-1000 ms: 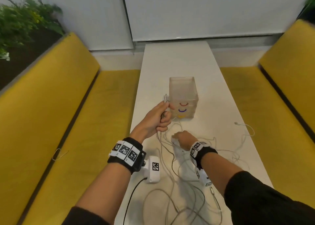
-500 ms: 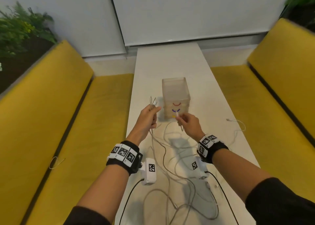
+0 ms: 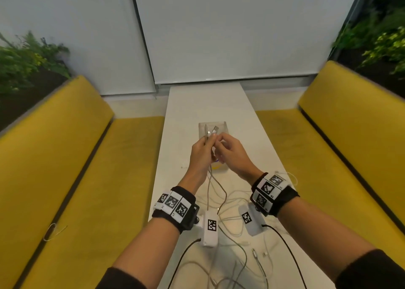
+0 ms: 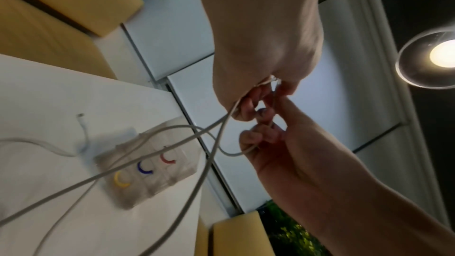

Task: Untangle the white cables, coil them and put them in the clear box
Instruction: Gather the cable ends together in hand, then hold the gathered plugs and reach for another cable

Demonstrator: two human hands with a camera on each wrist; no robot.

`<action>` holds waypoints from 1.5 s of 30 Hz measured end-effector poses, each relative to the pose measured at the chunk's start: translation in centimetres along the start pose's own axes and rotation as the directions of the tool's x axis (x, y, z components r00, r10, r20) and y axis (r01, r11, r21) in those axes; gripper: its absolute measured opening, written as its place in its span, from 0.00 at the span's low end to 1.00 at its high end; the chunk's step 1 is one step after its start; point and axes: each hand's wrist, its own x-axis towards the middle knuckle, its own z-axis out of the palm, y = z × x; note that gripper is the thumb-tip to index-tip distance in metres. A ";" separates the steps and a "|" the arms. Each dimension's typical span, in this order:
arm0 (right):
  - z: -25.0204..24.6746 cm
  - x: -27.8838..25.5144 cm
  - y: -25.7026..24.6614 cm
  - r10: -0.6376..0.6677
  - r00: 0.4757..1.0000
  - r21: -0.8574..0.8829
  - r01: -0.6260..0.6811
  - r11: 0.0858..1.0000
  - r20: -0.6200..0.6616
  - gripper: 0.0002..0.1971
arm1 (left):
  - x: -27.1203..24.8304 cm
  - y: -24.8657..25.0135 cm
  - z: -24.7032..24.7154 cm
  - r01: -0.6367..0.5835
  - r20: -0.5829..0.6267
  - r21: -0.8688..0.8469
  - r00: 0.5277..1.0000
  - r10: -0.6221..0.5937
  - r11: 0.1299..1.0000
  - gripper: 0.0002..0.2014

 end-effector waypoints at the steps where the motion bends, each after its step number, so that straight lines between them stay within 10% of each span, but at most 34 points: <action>1: 0.0 -0.1 -0.1 0.002 1.000 0.010 -0.002 1.000 0.004 0.14 | 0.0 0.0 0.3 -0.011 -0.012 0.038 1.000 0.012 0.999 0.16; 8: -0.9 -0.3 -1.7 -0.002 0.982 -0.082 0.018 0.996 0.188 0.13 | 0.4 1.5 -0.6 -0.096 -0.221 0.015 0.970 0.097 0.995 0.17; 13: -2.5 -0.1 -1.9 -0.002 0.980 -0.201 0.043 0.979 0.200 0.16 | -0.9 4.0 -0.8 -0.099 -0.031 -0.319 0.995 0.094 0.942 0.19; 20: -10.6 -2.1 3.0 0.203 0.979 -0.375 -0.189 0.907 -0.004 0.26 | -3.1 13.8 -5.6 -0.302 -0.132 -0.535 0.952 0.275 0.789 0.22; 27: -8.8 -1.6 -0.3 0.214 0.975 -0.430 -0.169 0.887 0.058 0.12 | -2.8 9.9 -2.7 -0.220 0.074 0.025 0.973 0.218 0.975 0.12; 33: -4.1 -0.3 -3.5 0.316 0.898 -0.659 -0.041 0.751 0.305 0.18 | -3.1 4.9 1.9 -0.144 0.233 0.650 0.972 -0.015 0.746 0.24; 38: -3.8 -0.8 -3.9 0.268 0.914 -0.722 0.039 0.691 0.305 0.23 | -2.2 4.2 1.0 0.008 0.302 0.507 0.935 -0.186 0.862 0.23; 45: -6.3 -0.6 -2.3 0.155 0.963 -0.360 -0.068 0.930 0.219 0.13 | -0.4 4.2 -2.1 -0.095 0.405 0.300 0.914 -0.037 0.949 0.09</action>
